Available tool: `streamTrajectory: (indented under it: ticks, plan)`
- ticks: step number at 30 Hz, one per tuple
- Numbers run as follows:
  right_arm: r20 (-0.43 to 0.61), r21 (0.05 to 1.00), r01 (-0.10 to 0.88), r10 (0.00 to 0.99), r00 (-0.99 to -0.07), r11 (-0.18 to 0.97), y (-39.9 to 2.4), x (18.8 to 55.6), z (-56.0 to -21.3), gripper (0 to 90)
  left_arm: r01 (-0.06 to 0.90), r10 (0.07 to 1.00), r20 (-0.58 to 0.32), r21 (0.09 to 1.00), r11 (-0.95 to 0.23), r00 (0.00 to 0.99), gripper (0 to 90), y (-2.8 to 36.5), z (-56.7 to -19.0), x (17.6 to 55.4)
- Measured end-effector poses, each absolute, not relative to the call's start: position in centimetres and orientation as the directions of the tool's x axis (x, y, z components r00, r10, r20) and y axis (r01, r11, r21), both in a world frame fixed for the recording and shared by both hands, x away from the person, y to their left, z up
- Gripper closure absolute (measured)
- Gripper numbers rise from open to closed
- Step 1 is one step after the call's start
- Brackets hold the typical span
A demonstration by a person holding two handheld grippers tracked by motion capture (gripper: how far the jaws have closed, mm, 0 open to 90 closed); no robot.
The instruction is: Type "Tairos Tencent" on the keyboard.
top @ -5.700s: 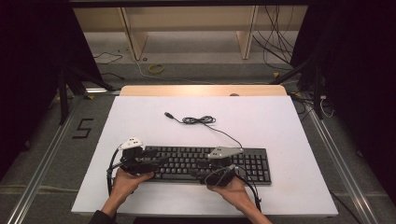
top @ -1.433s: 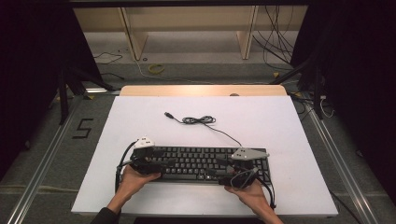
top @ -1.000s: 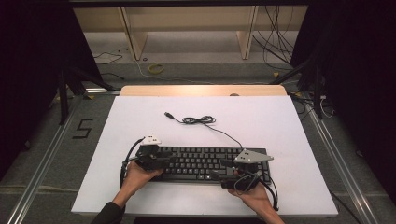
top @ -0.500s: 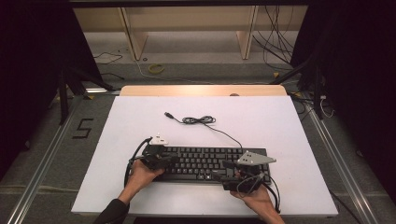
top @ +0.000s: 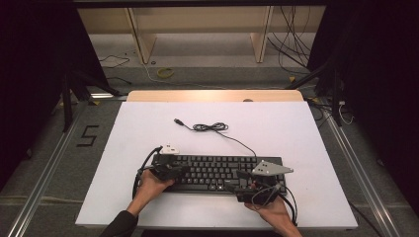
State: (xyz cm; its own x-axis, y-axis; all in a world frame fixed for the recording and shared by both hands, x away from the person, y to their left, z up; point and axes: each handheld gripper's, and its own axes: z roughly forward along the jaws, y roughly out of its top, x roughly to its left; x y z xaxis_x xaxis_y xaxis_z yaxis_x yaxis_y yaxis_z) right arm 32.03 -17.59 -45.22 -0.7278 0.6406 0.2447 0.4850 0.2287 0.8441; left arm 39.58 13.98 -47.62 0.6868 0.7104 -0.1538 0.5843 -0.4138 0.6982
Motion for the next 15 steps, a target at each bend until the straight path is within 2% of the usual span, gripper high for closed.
streamTrajectory:
  ticks: [6,15]
  plan:
    - [0.245,0.846,0.484,0.644,-0.724,0.223,-17.8,32.0,-45.2,35.5,0.584,0.710,-0.155,0.699,-0.413,0.687,88.8,13.8,-47.4,39.4]
    - [0.240,0.849,0.481,0.651,-0.720,0.219,-18.1,32.1,-45.2,34.8,0.586,0.721,-0.178,0.723,-0.366,0.670,75.8,14.4,-46.3,39.1]
